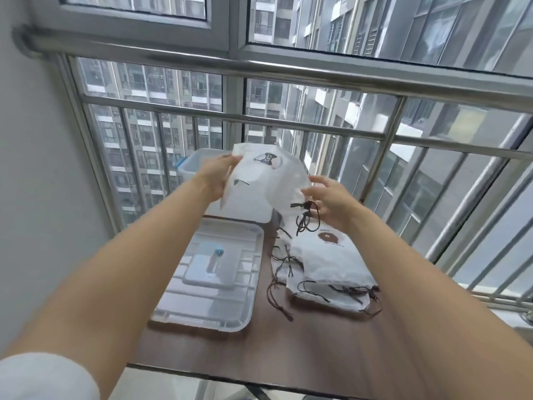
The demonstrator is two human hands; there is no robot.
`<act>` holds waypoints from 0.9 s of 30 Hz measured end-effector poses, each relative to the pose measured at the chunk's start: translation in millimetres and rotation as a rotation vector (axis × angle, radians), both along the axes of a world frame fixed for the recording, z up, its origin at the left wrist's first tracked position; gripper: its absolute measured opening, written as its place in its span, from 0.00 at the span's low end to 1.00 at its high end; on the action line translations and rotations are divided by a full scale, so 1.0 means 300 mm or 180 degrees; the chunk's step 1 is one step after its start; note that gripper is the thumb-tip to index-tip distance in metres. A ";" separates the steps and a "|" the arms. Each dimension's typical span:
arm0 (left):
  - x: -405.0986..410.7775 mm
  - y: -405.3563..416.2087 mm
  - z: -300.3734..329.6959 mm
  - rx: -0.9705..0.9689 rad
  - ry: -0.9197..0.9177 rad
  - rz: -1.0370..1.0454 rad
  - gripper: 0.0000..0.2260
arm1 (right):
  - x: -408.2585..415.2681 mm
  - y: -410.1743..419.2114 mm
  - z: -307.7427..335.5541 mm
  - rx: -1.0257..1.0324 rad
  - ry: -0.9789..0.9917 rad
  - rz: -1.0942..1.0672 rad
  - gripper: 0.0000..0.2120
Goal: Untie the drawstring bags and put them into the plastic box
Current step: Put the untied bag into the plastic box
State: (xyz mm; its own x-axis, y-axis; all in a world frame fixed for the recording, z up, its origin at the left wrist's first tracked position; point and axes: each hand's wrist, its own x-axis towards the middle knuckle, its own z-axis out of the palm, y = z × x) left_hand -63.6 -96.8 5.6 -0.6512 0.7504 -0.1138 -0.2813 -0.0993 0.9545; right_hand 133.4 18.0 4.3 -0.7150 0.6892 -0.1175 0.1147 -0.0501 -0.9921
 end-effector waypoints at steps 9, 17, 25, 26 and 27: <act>-0.317 0.005 0.094 -0.0374 -0.0032 0.0169 0.16 | -0.366 0.138 0.008 0.0533 0.0076 -0.0984 0.12; -0.525 0.120 -0.001 -0.2160 0.2344 0.0136 0.14 | -0.603 0.265 -0.005 0.0672 -0.0558 -0.0571 0.22; -0.617 0.259 -0.117 -0.3043 0.3947 -0.0160 0.14 | -0.714 0.319 -0.084 0.3462 -0.2156 0.0330 0.13; -0.620 0.263 -0.121 -0.3165 0.4032 -0.0210 0.15 | -0.728 0.318 -0.090 0.3562 -0.2450 0.0486 0.11; -0.626 0.267 -0.125 -0.3256 0.4093 -0.0249 0.15 | -0.743 0.317 -0.097 0.3615 -0.2732 0.0625 0.08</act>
State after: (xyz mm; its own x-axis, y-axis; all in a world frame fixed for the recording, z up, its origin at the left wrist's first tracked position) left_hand -251.2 -16.8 -31.9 -0.6706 0.7418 -0.0002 0.7256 0.6560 0.2075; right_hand -89.6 113.1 -24.8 -0.7991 0.6010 -0.0167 0.5992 0.7936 -0.1055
